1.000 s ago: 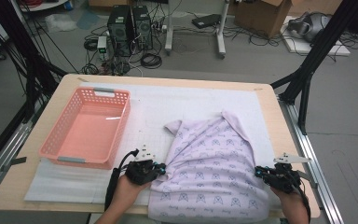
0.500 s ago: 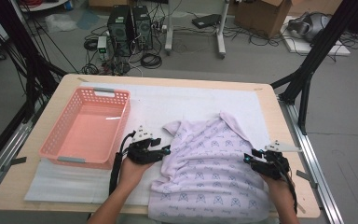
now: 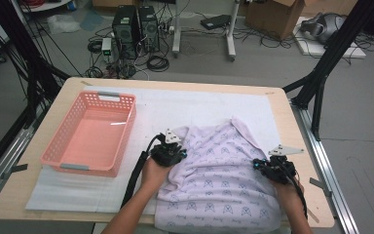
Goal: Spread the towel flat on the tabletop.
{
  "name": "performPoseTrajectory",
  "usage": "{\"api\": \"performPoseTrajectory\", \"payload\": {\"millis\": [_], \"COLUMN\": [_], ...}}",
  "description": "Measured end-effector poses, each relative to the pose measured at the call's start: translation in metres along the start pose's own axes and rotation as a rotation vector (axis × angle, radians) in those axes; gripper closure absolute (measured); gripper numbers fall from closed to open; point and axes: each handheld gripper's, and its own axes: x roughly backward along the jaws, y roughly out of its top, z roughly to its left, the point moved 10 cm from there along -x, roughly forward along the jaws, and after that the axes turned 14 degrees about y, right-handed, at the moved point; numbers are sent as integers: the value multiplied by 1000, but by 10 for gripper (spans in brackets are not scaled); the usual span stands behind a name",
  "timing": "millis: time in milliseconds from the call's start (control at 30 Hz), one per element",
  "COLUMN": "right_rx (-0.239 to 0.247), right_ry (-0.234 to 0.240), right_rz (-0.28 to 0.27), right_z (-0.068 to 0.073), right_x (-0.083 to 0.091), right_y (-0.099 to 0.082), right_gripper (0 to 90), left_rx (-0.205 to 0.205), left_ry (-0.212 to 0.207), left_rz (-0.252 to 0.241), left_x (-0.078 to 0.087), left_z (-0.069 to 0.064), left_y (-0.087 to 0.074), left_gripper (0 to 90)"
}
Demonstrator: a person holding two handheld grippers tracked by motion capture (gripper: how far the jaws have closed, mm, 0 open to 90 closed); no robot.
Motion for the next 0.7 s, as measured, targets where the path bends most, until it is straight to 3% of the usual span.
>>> {"api": "performPoseTrajectory", "payload": {"millis": [67, 200, 333, 467, 600, 700], "right_rx": [2, -11, -8, -10, -4, 4], "right_ry": [8, 46, 68, 69, 64, 64], "right_rz": [7, 21, 43, 16, -18, -20], "right_z": [2, 10, 17, 18, 19, 19], "right_x": [5, 16, 26, 30, 31, 30], "right_y": [-3, -11, -20, -18, -12, -12], "right_gripper": [866, 865, 864, 809, 777, 770], "left_rx": [-24, -38, -6, 73, 86, 102], "left_ry": [-5, -58, -117, -59, 5, 28], "left_rz": [11, 43, 22, -57, -74, -36], "left_x": [6, 22, 36, 33, 22, 9], "left_z": [-2, -7, -9, 11, 25, 30], "left_y": [-4, -15, -24, -9, 5, 10], "left_gripper": [846, 845, 783, 519, 521, 600]}}
